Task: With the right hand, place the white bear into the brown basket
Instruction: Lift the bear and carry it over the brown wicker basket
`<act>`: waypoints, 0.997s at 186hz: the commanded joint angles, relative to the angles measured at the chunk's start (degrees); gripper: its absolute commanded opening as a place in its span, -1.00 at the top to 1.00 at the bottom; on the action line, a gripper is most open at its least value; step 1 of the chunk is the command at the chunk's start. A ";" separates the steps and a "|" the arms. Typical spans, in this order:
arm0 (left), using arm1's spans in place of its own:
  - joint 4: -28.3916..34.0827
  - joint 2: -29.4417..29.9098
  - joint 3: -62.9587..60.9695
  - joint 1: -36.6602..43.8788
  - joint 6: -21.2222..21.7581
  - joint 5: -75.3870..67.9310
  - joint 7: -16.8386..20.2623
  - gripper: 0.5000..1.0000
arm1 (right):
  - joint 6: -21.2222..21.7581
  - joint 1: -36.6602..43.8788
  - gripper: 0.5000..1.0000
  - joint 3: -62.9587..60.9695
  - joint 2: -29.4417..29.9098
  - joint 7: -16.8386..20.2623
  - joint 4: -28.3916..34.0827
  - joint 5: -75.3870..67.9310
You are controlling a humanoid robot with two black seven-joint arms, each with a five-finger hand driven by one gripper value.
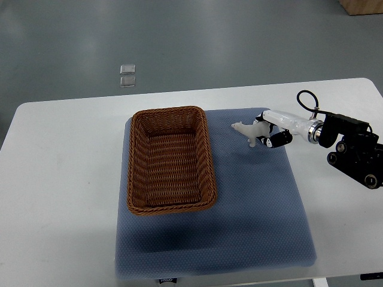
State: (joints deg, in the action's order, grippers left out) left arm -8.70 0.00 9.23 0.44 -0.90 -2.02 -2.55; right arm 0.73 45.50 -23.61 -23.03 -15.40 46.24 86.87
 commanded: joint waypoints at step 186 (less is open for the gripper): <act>0.00 0.00 0.00 0.00 0.02 0.00 -0.08 -1.00 | 1.12 19.36 1.00 18.78 10.63 -0.59 11.68 4.72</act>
State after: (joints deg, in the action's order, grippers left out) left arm -8.70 0.00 9.22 0.43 -0.87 -2.02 -2.55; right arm 1.02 64.58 -6.54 -13.61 -16.09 57.95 91.27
